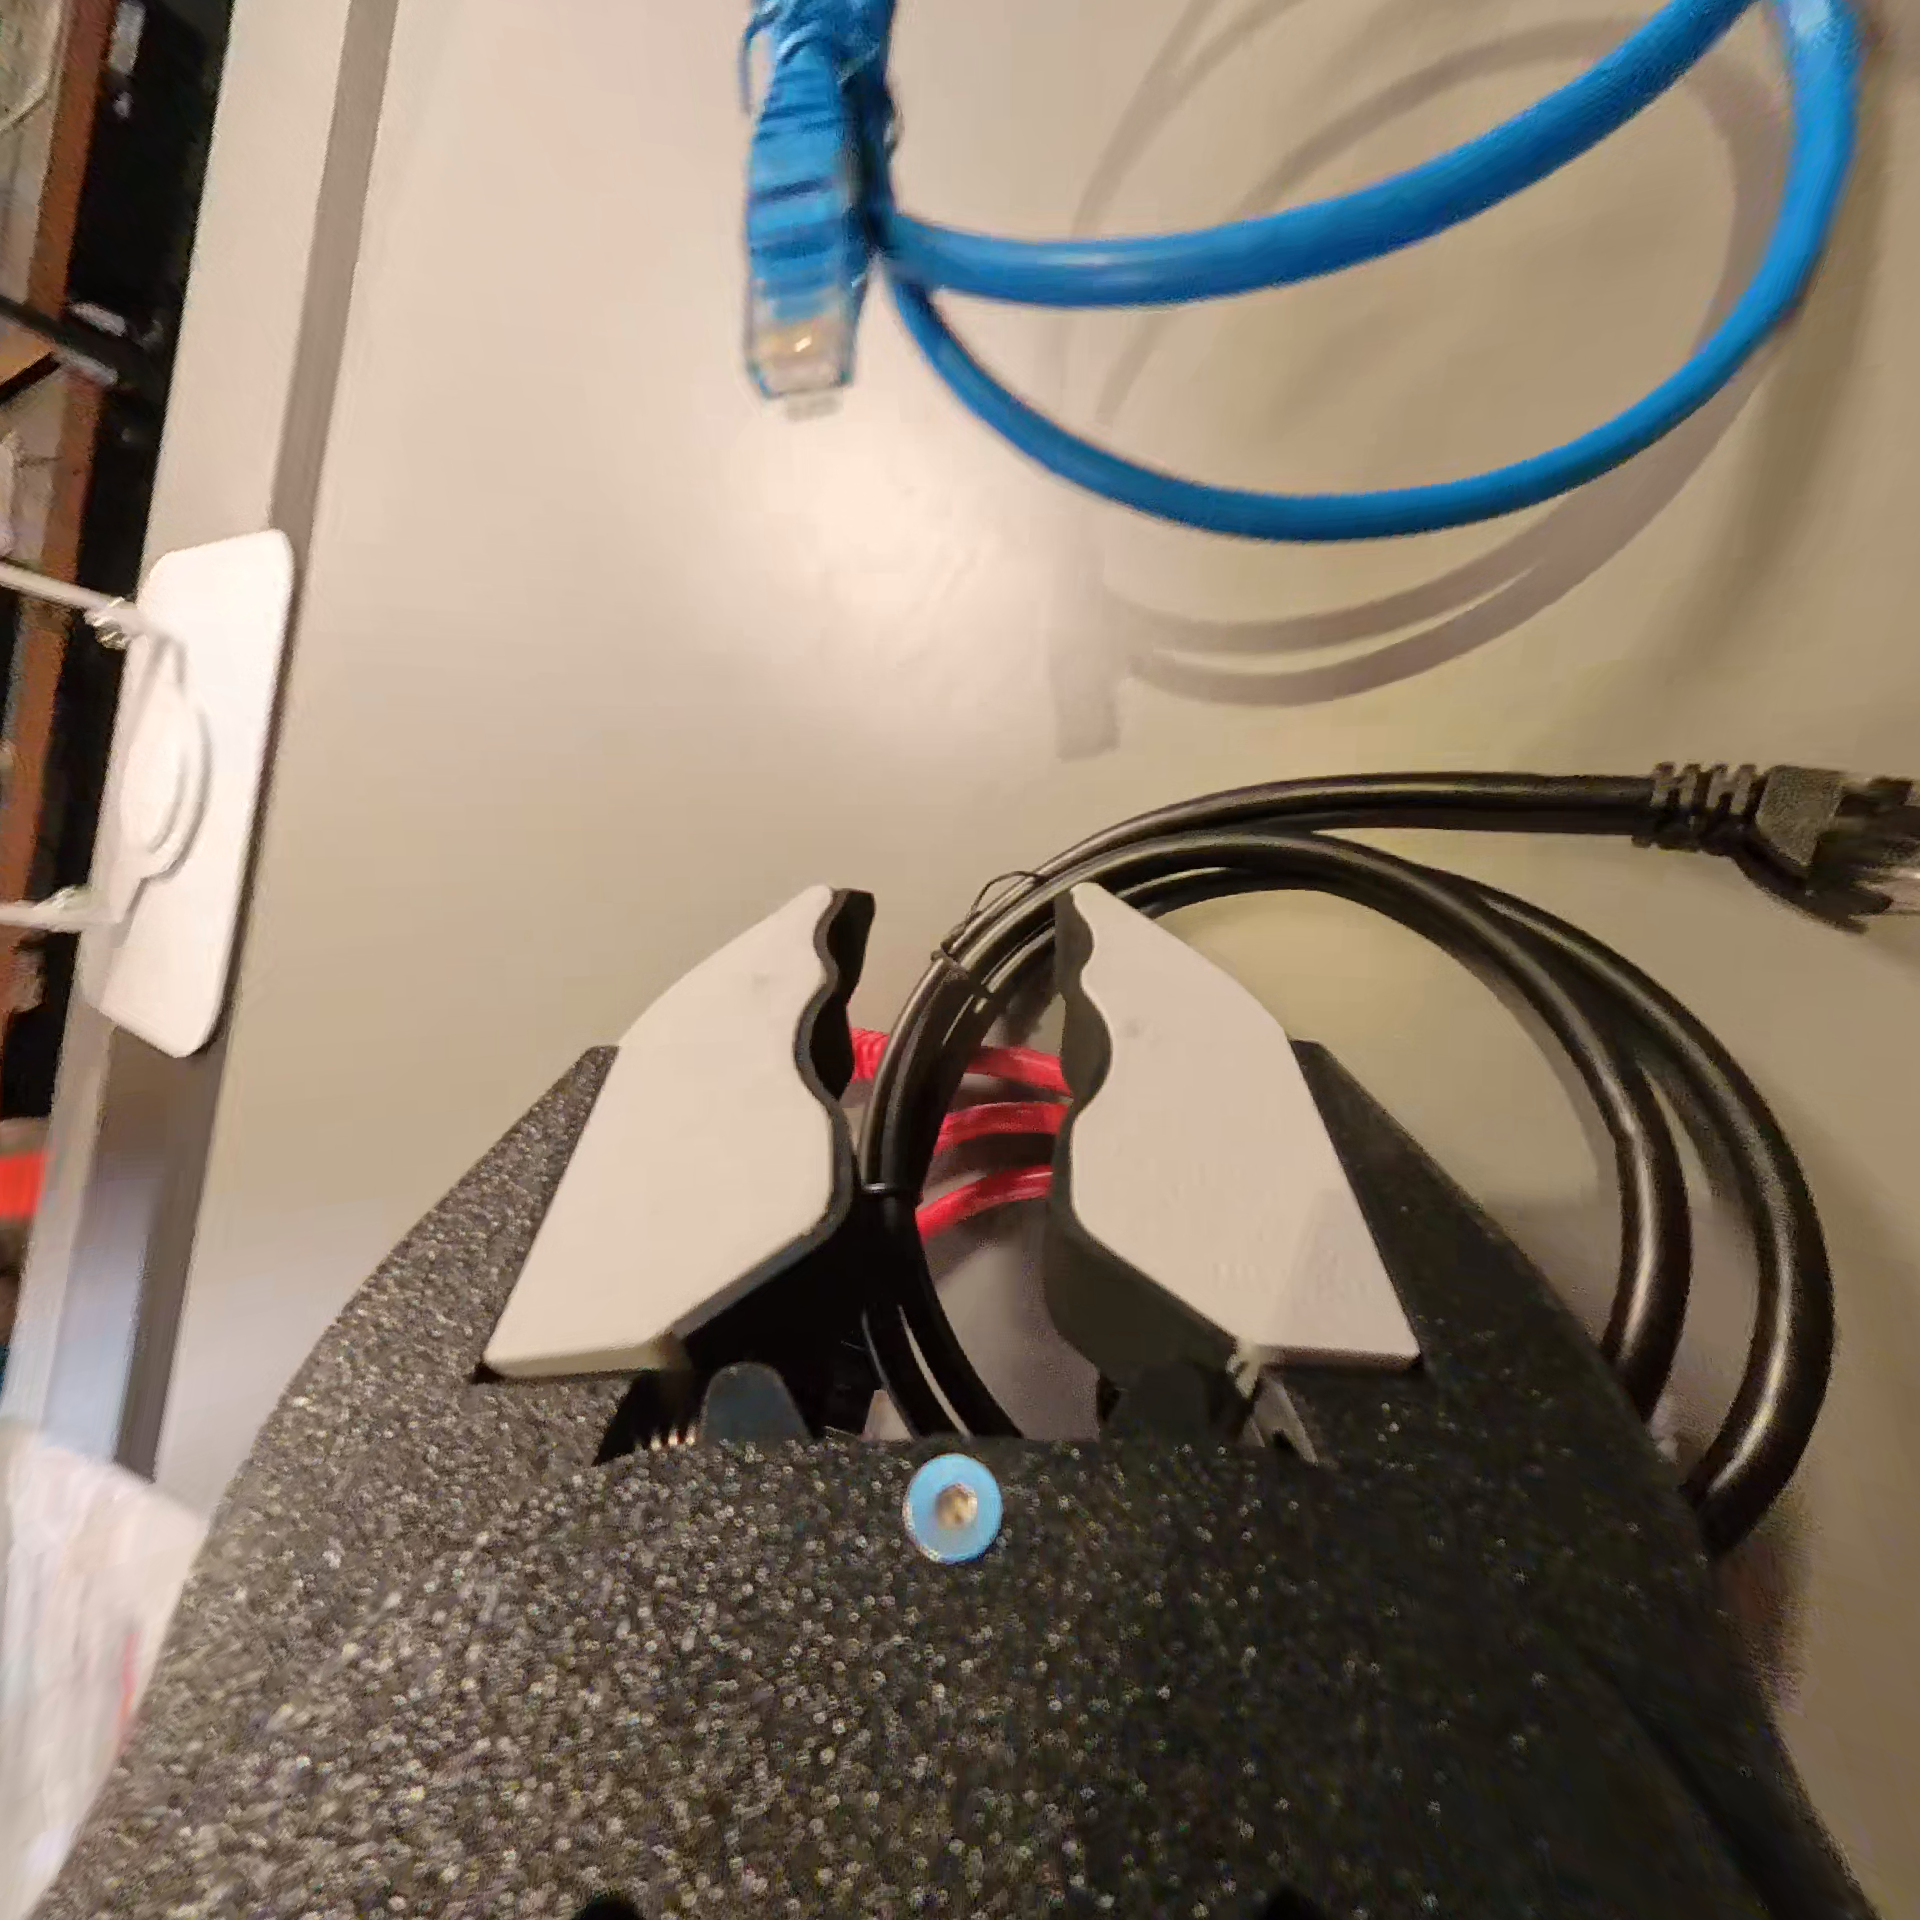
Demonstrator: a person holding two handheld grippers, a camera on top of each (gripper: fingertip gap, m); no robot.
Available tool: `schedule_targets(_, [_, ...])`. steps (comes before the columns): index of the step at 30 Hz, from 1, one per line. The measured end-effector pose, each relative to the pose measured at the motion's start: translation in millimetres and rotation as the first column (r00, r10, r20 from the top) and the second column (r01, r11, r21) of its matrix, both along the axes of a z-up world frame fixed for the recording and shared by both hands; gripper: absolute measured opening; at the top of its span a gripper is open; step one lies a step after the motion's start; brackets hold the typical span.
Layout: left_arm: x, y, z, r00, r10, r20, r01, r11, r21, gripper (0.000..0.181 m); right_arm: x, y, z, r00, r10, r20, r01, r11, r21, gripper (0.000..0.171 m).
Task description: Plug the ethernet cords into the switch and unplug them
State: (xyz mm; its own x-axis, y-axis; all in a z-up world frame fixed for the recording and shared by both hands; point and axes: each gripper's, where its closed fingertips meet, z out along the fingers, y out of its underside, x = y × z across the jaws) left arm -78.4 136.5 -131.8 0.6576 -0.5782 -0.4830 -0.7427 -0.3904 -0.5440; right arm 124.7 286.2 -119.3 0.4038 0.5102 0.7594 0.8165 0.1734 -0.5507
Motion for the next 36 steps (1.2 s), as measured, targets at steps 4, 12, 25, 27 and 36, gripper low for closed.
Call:
schedule_targets(4, [-16,5,17,0.995,0.057,-0.087,-0.049,0.994,0.097,0.040,0,0,0,1.000,0.002,-0.001,-0.002,1.000,-0.002,0.029])
schedule_targets(12, [54,-30,43,0.925,-0.369,0.091,0.360,0.927,0.106,0.036,0,0,0,1.000,0.002,-0.002,-0.002,1.000,-0.006,0.029])
schedule_targets(25, [58,-38,-6,0.700,-0.626,-0.343,0.475,0.767,-0.430,0.030,-1,0,-1,1.000,0.007,-0.006,-0.007,1.000,-0.013,0.029])
schedule_targets(27, [64,-39,-14,0.655,-0.669,-0.351,0.507,0.733,-0.453,0.032,-1,-1,-1,1.000,0.007,-0.007,-0.007,1.000,-0.015,0.029])
schedule_targets(36, [75,-42,-18,0.663,-0.687,-0.299,0.532,0.712,-0.458,0.013,-2,-1,-1,1.000,0.015,-0.006,-0.015,1.000,-0.012,0.029])
